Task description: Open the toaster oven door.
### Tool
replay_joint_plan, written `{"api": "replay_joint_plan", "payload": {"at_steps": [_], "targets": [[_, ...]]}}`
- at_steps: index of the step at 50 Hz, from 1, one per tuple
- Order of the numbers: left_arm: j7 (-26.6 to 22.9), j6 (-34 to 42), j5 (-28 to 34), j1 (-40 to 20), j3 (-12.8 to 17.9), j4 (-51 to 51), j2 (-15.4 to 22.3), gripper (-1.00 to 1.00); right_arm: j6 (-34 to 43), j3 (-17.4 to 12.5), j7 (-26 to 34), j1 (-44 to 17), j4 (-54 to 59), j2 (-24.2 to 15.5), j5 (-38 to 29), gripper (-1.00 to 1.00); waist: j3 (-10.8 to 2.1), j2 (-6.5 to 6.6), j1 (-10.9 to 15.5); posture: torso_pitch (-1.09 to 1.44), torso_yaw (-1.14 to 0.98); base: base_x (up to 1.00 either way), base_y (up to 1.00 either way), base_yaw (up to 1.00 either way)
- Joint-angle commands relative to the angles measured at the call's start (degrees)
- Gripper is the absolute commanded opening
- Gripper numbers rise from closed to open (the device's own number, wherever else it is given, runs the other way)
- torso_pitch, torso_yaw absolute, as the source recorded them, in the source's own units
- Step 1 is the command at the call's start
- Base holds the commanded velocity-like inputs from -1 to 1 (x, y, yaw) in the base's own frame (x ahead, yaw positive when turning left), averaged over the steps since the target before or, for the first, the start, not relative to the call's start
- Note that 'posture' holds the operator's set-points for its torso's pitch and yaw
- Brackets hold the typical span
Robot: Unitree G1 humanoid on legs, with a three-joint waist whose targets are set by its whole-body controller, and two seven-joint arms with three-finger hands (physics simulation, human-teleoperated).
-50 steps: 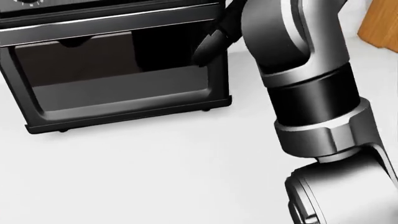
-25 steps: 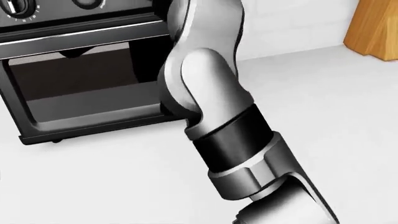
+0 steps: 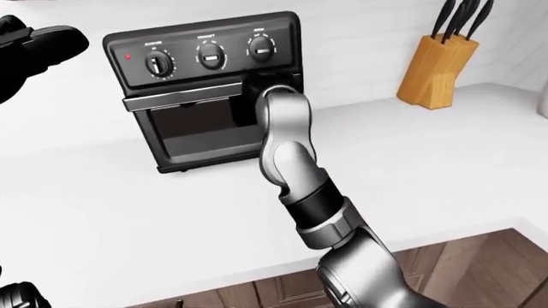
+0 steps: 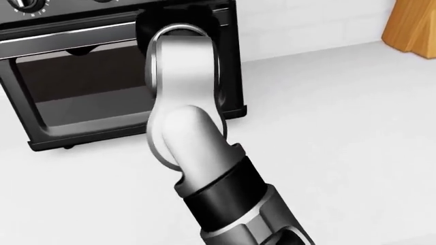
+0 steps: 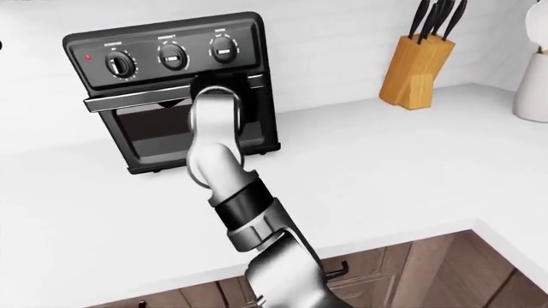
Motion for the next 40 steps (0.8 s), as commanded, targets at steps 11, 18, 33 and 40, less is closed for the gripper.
{"api": "replay_joint_plan", "payload": {"at_steps": [11, 18, 33, 40], "targets": [[-0.1, -1.2, -0.1, -1.0, 1.1, -0.9, 0.6, 1.0, -2.2, -0.5, -2.5, -2.1, 0.4, 1.6, -4.1, 1.0, -0.62, 0.5, 0.2, -0.47, 0.0, 0.0, 0.0, 0.0], [-0.5, -1.4, 0.1, -1.3, 0.9, 0.0, 0.8, 1.0, -2.5, -2.3, -12.4, -4.0, 10.5, -1.0, 2.2, 1.0, -0.88, 0.37, 0.5, -0.47, 0.0, 0.0, 0.0, 0.0], [-1.1, -1.9, 0.4, -0.3, 1.1, -0.2, 0.3, 1.0, -3.7, -0.7, -22.5, -6.5, 20.7, -2.6, 4.4, 1.0, -0.9, 0.5, 0.7, -0.47, 0.0, 0.0, 0.0, 0.0], [-0.8, -1.8, -0.3, 0.4, 1.7, -0.8, 0.6, 1.0, -3.9, -0.5, -23.6, -6.7, 21.3, -2.6, 4.7, -1.0, -0.84, 0.49, 0.8, -0.47, 0.0, 0.0, 0.0, 0.0]]}}
